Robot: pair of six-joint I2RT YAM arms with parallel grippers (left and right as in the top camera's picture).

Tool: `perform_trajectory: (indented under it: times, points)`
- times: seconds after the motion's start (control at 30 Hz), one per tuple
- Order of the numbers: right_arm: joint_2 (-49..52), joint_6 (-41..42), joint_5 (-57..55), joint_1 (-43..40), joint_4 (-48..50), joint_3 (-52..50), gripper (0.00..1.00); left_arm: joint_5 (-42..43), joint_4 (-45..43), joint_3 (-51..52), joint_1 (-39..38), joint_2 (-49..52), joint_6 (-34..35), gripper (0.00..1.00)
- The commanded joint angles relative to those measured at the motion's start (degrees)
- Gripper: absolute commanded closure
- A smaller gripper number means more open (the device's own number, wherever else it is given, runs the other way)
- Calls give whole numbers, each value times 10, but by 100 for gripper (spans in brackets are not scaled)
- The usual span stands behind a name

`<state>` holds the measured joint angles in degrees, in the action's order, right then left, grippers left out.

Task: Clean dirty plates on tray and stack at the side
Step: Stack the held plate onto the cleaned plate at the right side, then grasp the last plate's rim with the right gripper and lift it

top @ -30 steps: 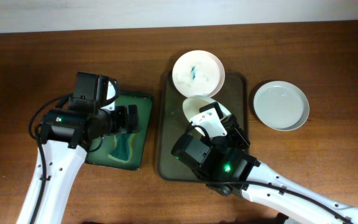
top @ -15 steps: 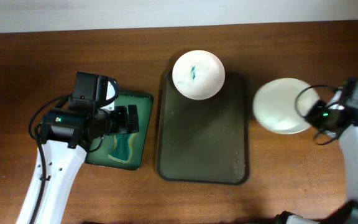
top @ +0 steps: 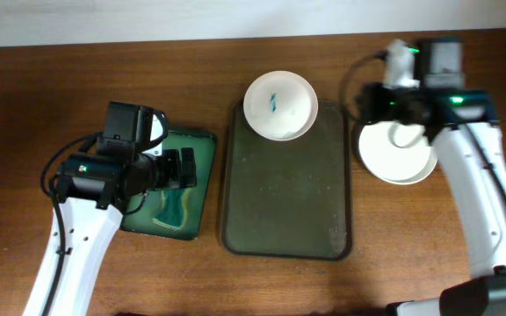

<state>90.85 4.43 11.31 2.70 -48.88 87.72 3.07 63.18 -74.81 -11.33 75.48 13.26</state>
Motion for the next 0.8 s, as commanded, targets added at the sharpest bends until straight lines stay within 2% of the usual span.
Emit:
perform_trajectory:
  times: [0.0, 0.07, 0.17, 0.23, 0.27, 0.3, 0.33, 0.43, 0.57, 0.67, 0.7, 0.77]
  points:
    - [60, -23, -72, 50, 45, 8, 48, 4, -1, -6, 2, -2, -1, 1]
    - [162, -23, -71, 56, 112, 8, 48, 4, -1, -6, 2, -2, -1, 1]
    - [265, -23, -66, 56, 182, 8, 48, 4, -1, -6, 2, -2, -1, 0]
    - [307, -23, 0, 56, 200, 8, 48, 4, -1, -6, 2, -2, -1, 1]
    - [323, -19, 27, 57, 200, 7, 54, 4, -1, -6, 2, -2, -1, 1]
    - [332, -9, 33, 60, 197, 7, 71, 4, -1, -6, 2, -2, -1, 0]
    - [332, -7, 35, 63, 179, 7, 96, 4, -1, -6, 2, -2, -1, 1]
    - [282, 33, 35, 55, 96, 9, 96, 4, -1, -6, 2, -2, -1, 0]
    - [86, 57, 30, 67, -27, 9, 96, 4, -1, -6, 2, -2, -1, 1]
    - [69, 108, 1, 93, -165, -2, 96, 4, -1, -6, 2, -2, -1, 0]
    - [70, 132, -9, 117, -173, -46, 96, 4, -1, -6, 2, -2, -1, 0]
    - [70, 185, -47, 154, -124, -126, 96, 4, -1, -6, 2, -2, -1, 1]
